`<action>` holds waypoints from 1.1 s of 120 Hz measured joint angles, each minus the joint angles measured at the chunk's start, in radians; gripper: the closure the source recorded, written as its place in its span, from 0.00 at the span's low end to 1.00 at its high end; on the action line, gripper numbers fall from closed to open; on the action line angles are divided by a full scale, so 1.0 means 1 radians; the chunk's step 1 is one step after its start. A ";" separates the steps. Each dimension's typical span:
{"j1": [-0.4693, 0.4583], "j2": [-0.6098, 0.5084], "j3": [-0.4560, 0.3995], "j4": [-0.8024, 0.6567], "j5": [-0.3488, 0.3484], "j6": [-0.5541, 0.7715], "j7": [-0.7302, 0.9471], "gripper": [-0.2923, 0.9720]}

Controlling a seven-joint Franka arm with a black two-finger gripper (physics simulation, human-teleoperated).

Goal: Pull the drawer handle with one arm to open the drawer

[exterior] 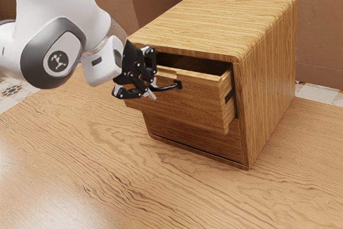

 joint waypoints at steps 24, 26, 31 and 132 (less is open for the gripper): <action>0.000 -0.027 -0.001 -0.025 0.001 -0.001 -0.001 0.85; 0.000 -0.031 -0.001 -0.029 0.001 -0.001 -0.001 0.85; -0.001 -0.040 -0.001 -0.038 0.001 -0.001 -0.001 0.85; -0.012 -0.232 -0.001 -0.215 0.003 -0.003 -0.008 0.85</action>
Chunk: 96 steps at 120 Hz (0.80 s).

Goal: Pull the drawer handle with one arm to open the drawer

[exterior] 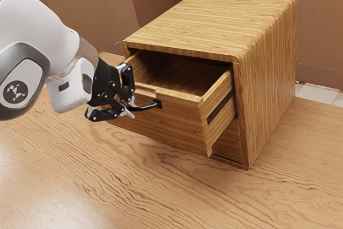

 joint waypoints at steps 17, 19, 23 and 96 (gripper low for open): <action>-0.002 -0.039 0.000 -0.037 0.000 0.002 -0.002 0.85; -0.002 -0.045 0.000 -0.042 0.000 0.002 -0.002 0.84; -0.002 -0.055 0.000 -0.052 0.000 0.003 -0.002 0.84; -0.002 -0.148 0.000 -0.139 0.001 -0.002 -0.012 0.80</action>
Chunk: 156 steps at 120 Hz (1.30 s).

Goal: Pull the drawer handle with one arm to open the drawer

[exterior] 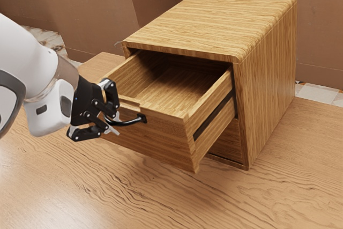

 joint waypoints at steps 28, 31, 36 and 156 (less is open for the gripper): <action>0.000 0.000 0.000 0.000 0.001 -0.006 -0.004 0.79; 0.001 0.001 0.000 0.000 0.001 -0.007 -0.004 0.79; 0.001 0.001 0.000 0.000 0.001 -0.008 -0.005 0.79; 0.001 -0.045 0.000 0.012 0.005 -0.025 -0.011 0.71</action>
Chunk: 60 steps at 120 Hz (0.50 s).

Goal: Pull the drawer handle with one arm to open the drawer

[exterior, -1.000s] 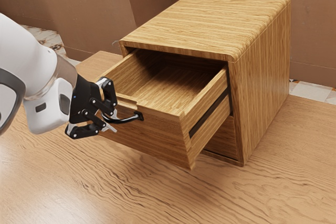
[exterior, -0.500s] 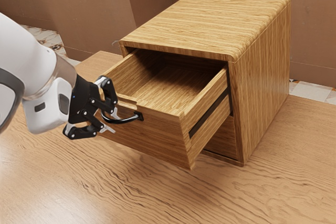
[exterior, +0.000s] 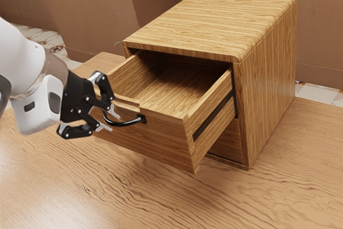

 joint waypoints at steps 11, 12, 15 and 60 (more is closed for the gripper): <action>0.000 -0.020 0.000 0.000 0.000 -0.004 0.000 0.70; 0.000 -0.023 0.000 0.000 0.000 -0.004 0.000 0.70; 0.000 -0.034 0.000 0.000 0.000 -0.006 0.000 0.70; 0.005 0.013 -0.063 0.403 0.020 -0.243 -0.240 0.39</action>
